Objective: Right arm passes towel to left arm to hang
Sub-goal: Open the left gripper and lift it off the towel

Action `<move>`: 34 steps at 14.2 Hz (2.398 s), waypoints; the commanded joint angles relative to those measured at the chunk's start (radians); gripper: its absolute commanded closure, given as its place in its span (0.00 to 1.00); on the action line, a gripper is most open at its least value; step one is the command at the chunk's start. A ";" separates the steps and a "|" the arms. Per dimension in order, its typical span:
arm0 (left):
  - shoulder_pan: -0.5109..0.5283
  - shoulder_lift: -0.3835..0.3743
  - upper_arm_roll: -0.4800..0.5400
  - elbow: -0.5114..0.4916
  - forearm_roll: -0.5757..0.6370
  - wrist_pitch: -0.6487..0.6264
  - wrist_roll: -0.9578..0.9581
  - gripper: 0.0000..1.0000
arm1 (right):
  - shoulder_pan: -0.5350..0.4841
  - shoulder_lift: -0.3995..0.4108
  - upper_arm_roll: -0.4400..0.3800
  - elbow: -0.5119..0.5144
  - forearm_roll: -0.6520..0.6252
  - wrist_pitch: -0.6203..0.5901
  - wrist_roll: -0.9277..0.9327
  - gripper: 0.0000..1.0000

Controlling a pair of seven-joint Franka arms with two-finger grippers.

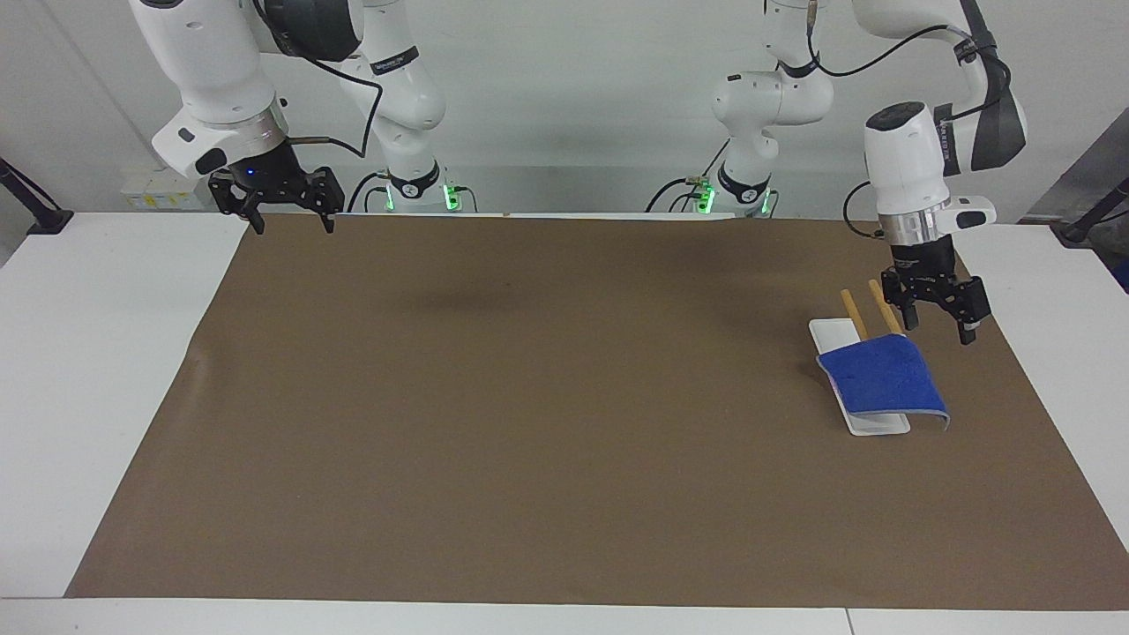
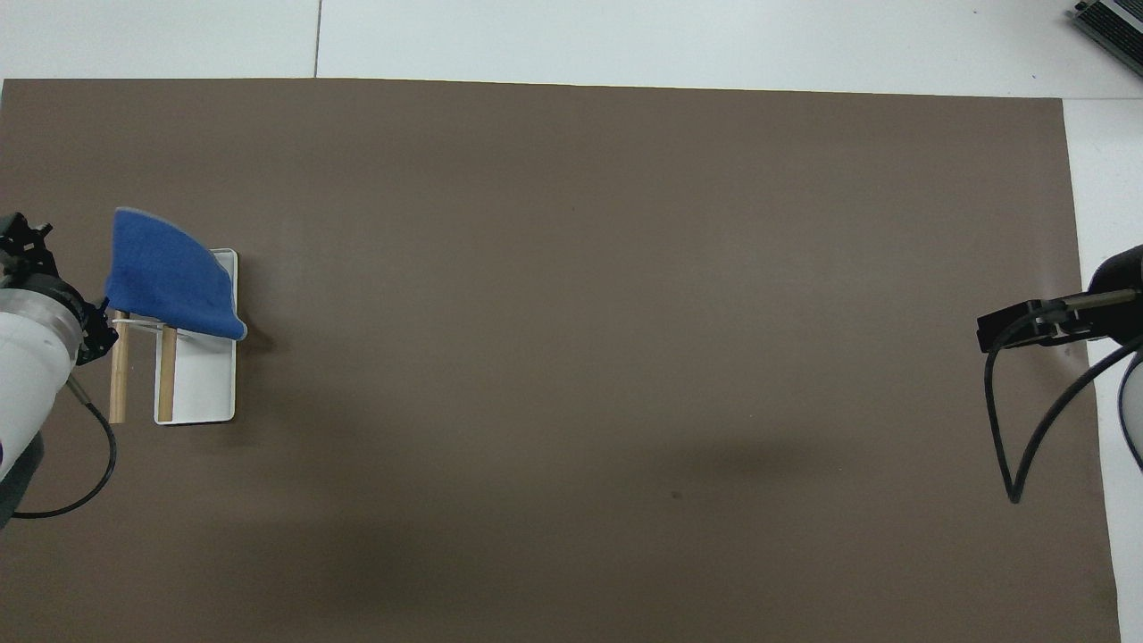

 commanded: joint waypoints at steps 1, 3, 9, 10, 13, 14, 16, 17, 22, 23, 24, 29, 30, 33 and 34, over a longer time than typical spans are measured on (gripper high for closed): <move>-0.016 -0.043 -0.008 0.006 -0.005 -0.040 0.098 0.00 | -0.003 -0.022 -0.005 -0.020 0.024 0.013 -0.002 0.00; -0.017 -0.052 -0.034 0.009 -0.005 -0.040 0.172 0.00 | -0.003 -0.022 -0.006 -0.020 0.024 0.013 -0.002 0.00; -0.019 -0.049 -0.132 0.036 -0.005 -0.060 0.347 0.00 | -0.003 -0.022 -0.005 -0.020 0.024 0.013 -0.002 0.00; -0.020 -0.044 -0.146 0.048 -0.005 -0.055 0.373 0.00 | -0.003 -0.022 -0.005 -0.020 0.022 0.013 -0.002 0.00; -0.020 -0.021 -0.152 0.093 -0.005 -0.019 0.480 0.00 | -0.003 -0.022 -0.005 -0.020 0.024 0.013 -0.002 0.00; -0.020 -0.012 -0.152 0.108 -0.005 -0.018 0.514 0.00 | -0.003 -0.022 -0.005 -0.020 0.024 0.013 -0.002 0.00; -0.020 0.008 -0.154 0.137 -0.005 -0.017 0.604 0.00 | -0.003 -0.022 -0.005 -0.020 0.024 0.013 -0.002 0.00; -0.020 0.015 -0.154 0.157 -0.006 -0.017 0.630 0.00 | -0.003 -0.022 -0.006 -0.020 0.024 0.013 -0.002 0.00; -0.024 0.060 -0.154 0.239 -0.012 -0.018 0.758 0.00 | -0.003 -0.022 -0.006 -0.020 0.024 0.013 -0.002 0.00; -0.024 0.066 -0.154 0.249 -0.026 -0.018 0.790 0.00 | -0.003 -0.022 -0.006 -0.020 0.022 0.013 -0.002 0.00; -0.024 0.068 -0.154 0.257 -0.043 -0.018 0.836 0.00 | -0.003 -0.022 -0.006 -0.020 0.024 0.013 -0.002 0.00; -0.024 0.080 -0.152 0.289 -0.184 -0.069 1.153 0.00 | -0.003 -0.022 -0.005 -0.020 0.024 0.013 -0.002 0.00; -0.024 0.080 -0.154 0.289 -0.204 -0.081 1.192 0.00 | -0.003 -0.022 -0.005 -0.020 0.022 0.013 -0.002 0.00; -0.025 0.080 -0.155 0.288 -0.217 -0.120 1.285 0.00 | -0.003 -0.022 -0.005 -0.020 0.024 0.013 -0.002 0.00; -0.025 0.078 -0.158 0.286 -0.236 -0.124 1.313 0.00 | -0.003 -0.022 -0.005 -0.020 0.024 0.013 -0.002 0.00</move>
